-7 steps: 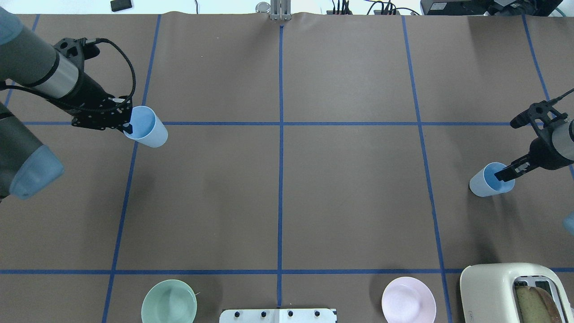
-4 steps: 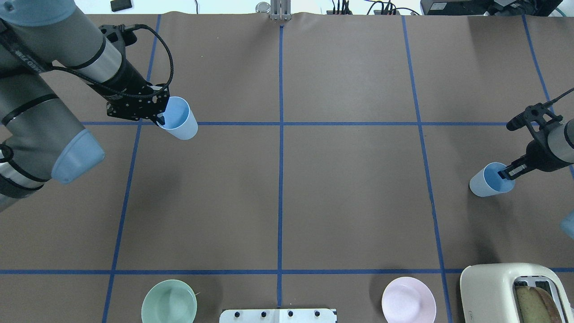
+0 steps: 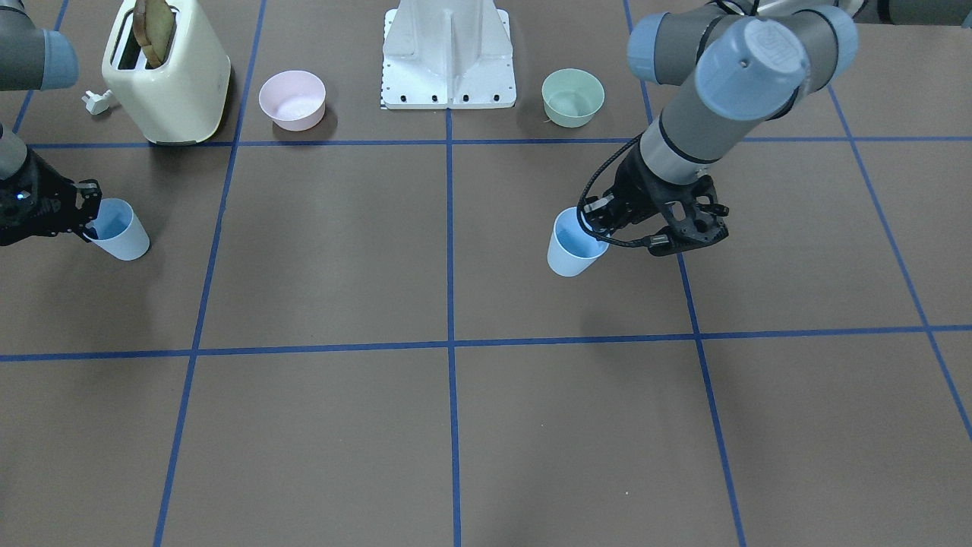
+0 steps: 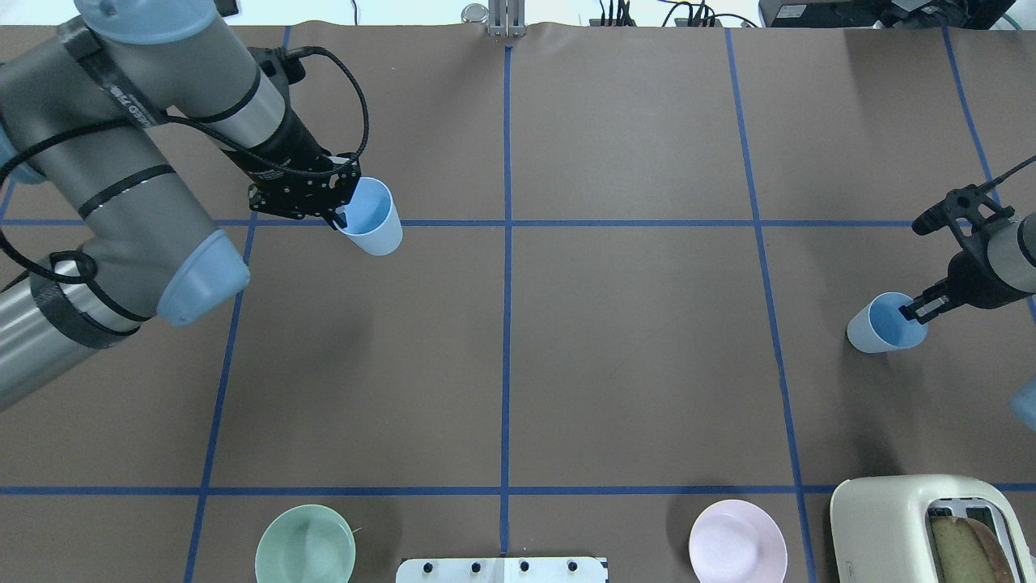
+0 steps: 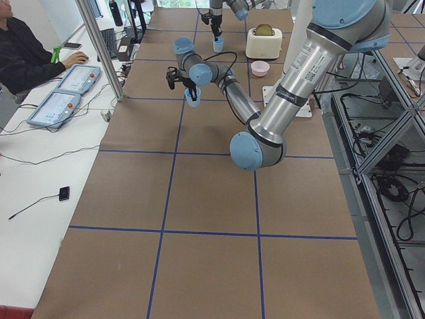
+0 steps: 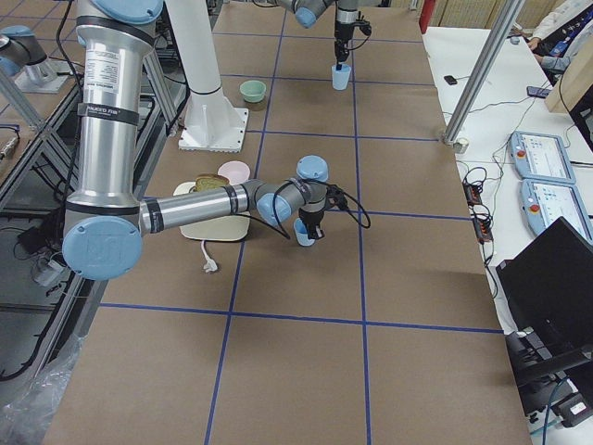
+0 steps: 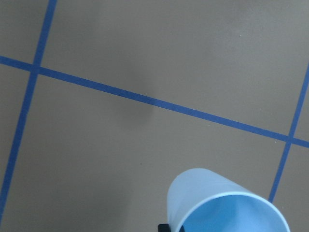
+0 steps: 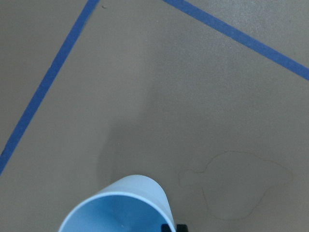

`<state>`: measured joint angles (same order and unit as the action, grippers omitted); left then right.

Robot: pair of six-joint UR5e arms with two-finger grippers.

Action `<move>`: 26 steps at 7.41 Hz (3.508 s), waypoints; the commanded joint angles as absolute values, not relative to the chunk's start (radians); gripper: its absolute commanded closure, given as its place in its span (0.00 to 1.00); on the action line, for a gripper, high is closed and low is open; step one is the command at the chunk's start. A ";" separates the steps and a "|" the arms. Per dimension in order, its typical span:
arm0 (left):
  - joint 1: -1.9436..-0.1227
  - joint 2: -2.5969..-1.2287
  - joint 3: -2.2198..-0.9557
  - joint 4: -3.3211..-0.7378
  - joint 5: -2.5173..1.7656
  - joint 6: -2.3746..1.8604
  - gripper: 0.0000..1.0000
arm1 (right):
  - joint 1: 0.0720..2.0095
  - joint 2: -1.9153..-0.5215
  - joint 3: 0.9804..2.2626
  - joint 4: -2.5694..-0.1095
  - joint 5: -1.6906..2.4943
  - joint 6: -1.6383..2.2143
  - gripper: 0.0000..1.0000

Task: Stack blue cups with both arms
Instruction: 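Carry the left cup toward table center while the right gripper lifts its cup, then set the left cup down at center and open the left gripper, then lower the right cup into the standing cup and release it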

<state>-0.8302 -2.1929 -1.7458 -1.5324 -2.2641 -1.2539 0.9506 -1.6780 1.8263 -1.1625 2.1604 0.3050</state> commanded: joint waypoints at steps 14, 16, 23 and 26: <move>-0.624 -2.422 -1.358 -1.835 -2.080 -1.281 0.20 | 1.103 -1.134 1.898 -1.795 2.329 0.319 1.00; -0.649 -2.421 -1.373 -1.876 -2.089 -1.281 0.02 | 1.082 -1.099 1.891 -1.801 2.341 0.354 1.00; -0.870 -2.169 -1.705 -1.550 -2.238 -0.904 0.02 | 0.789 -0.815 1.679 -1.671 2.192 0.713 1.00; -0.882 -2.141 -1.713 -1.549 -2.237 -0.893 0.02 | 0.723 -0.760 1.611 -1.621 2.105 0.753 1.00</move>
<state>-0.8792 -2.1488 -1.7093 -1.5542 -2.2372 -0.8999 0.7478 -0.7881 1.6425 -1.6335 2.1415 0.7416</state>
